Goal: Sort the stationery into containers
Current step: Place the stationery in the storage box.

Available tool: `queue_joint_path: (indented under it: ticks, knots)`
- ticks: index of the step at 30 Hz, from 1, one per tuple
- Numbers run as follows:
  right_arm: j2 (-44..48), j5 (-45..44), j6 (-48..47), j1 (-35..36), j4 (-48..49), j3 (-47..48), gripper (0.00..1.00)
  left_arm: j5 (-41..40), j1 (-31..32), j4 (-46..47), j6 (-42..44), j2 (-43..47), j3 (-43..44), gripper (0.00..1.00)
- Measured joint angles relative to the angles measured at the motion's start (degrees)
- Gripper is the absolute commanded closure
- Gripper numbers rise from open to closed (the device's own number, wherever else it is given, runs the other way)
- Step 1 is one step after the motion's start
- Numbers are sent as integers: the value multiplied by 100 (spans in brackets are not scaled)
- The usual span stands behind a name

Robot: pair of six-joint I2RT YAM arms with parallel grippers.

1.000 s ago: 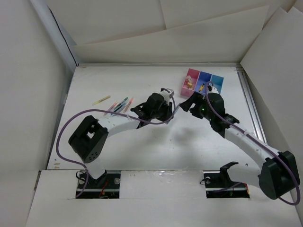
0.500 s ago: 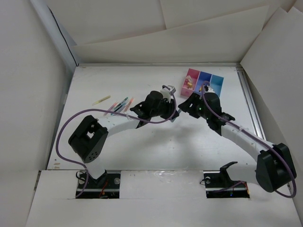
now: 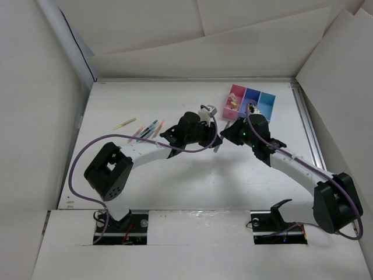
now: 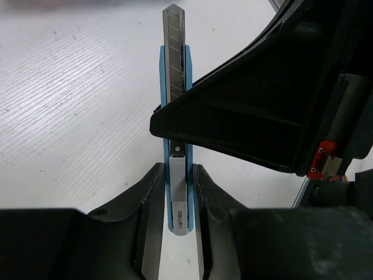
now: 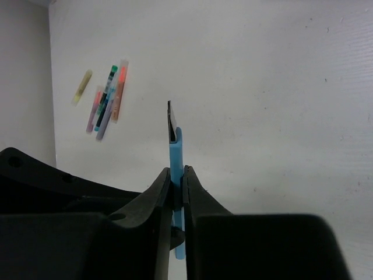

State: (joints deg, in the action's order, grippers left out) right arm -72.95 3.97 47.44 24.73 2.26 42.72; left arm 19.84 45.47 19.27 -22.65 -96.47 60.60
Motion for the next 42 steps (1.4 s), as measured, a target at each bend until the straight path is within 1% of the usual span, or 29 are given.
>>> queue_joint_path:
  ticks: [1,4,5,8,9,10,17,24,28,32,37,42]
  knots:
    - [0,-11,20,11,11,2,94,2,0,2,-4,0,-11,88]
    - [0,-72,63,11,7,2,98,7,-7,20,-13,0,-13,79]
    - [0,-98,76,11,22,2,99,4,-11,31,-9,0,-15,68]
    - [0,-232,81,22,13,2,100,15,-20,72,-24,7,-17,50]
    - [0,-308,79,20,9,2,100,15,-20,85,-39,31,-17,41]
    - [0,-382,81,13,4,7,100,9,-20,96,-26,68,-28,0]
    - [-26,-787,33,-236,-107,341,100,-26,-20,155,-15,479,-127,0]
    - [-501,-1458,-173,-879,-369,1305,100,-389,-20,203,31,1150,-643,0]
    - [-1126,-1945,-267,-1410,-568,2098,100,-758,-20,232,50,1502,-1036,0]
    - [-1727,-2358,-334,-1670,-780,2800,100,-1220,-20,247,90,1775,-1397,0]
    - [-2761,-2765,-455,-1781,-968,3823,100,-1764,-20,317,173,2035,-1722,0]
    - [-3585,-2966,-573,-1781,-1169,4387,100,-2146,-20,376,223,2415,-1912,0]
